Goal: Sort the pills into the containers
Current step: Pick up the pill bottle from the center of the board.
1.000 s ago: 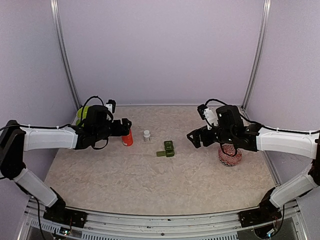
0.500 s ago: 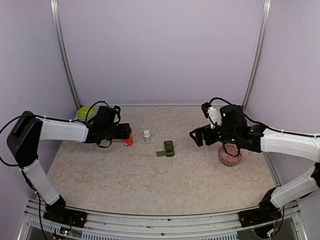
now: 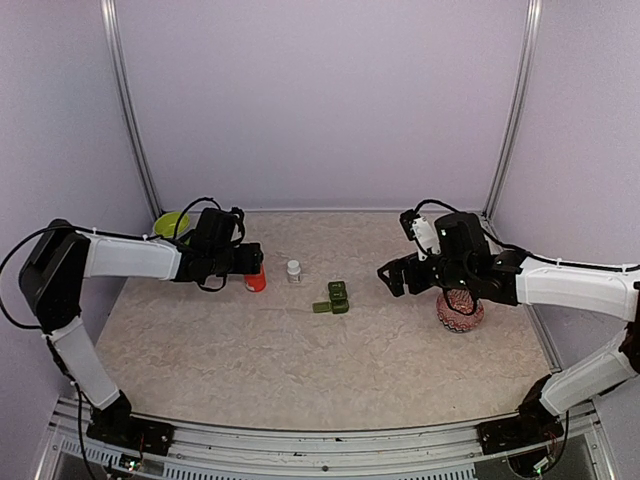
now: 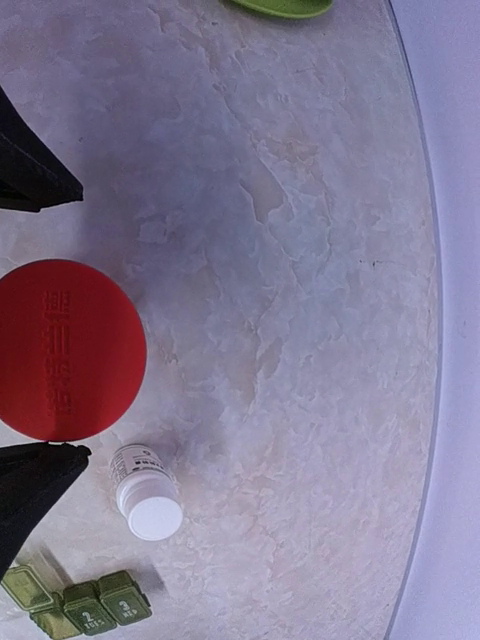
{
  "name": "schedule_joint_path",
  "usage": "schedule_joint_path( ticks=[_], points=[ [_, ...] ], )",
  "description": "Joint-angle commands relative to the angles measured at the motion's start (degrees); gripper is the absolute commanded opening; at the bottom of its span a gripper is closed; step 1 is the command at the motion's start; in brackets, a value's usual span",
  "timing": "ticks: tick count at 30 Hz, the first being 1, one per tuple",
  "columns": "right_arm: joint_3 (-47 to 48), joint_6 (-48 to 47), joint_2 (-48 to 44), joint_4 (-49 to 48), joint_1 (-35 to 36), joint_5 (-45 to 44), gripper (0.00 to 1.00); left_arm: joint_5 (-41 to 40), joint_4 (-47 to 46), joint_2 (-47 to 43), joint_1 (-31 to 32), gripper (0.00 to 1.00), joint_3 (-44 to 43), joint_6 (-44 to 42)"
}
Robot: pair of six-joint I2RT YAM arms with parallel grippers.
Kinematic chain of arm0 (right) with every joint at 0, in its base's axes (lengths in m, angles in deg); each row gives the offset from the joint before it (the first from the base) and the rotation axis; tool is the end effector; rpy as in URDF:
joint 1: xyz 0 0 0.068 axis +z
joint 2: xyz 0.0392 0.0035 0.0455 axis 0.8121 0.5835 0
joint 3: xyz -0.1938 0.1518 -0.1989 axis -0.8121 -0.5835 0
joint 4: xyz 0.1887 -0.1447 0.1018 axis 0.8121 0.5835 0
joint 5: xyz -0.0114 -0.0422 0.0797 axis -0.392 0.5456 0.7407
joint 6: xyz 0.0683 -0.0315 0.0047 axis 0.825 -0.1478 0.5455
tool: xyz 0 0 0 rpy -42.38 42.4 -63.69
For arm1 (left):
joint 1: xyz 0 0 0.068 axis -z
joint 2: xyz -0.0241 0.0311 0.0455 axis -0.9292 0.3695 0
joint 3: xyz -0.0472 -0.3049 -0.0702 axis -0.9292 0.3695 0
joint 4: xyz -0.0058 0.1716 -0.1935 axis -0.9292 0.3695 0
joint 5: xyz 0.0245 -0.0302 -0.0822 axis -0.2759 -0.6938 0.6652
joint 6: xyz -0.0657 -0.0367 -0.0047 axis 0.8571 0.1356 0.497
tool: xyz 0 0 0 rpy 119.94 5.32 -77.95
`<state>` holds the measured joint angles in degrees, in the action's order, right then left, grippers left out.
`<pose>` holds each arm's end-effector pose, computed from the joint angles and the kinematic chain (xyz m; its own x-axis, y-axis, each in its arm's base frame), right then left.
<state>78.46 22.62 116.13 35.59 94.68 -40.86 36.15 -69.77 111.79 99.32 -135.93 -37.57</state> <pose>0.2365 0.1936 0.2840 -0.5239 -0.1273 -0.8422 -0.4734 0.8655 0.1637 0.3470 -0.1930 0.2231 -0.6131 0.0044 -0.7900 0.1748 0.9759 -0.1302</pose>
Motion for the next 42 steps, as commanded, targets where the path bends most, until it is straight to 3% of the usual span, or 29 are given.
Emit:
schedule_joint_path(
  ticks=[1,18,23,26,34,42],
  points=[
    [-0.1,0.3,0.9,0.0,0.5,0.3,1.0,-2.9,1.8,1.4,1.0,0.76,-2.5,-1.9],
    [0.0,0.3,2.9,-0.7,0.7,1.0,1.0,-5.9,2.2,2.6,2.8,0.52,-3.4,-3.8],
    [0.4,0.1,3.2,-0.8,0.8,1.0,1.0,-5.8,1.8,2.6,3.0,0.51,-3.6,-4.4],
    [0.5,0.0,3.6,-0.9,0.8,1.0,1.0,-5.2,1.5,2.6,3.1,0.45,-3.6,-4.8],
    [0.4,-4.3,3.7,-1.8,2.1,8.1,1.0,-2.4,-1.0,-0.9,4.8,0.42,-0.6,-5.8],
    [-0.4,-9.0,3.6,-5.6,6.2,18.2,1.0,2.3,-4.3,-10.4,8.0,0.42,6.3,-5.2]
  ],
)
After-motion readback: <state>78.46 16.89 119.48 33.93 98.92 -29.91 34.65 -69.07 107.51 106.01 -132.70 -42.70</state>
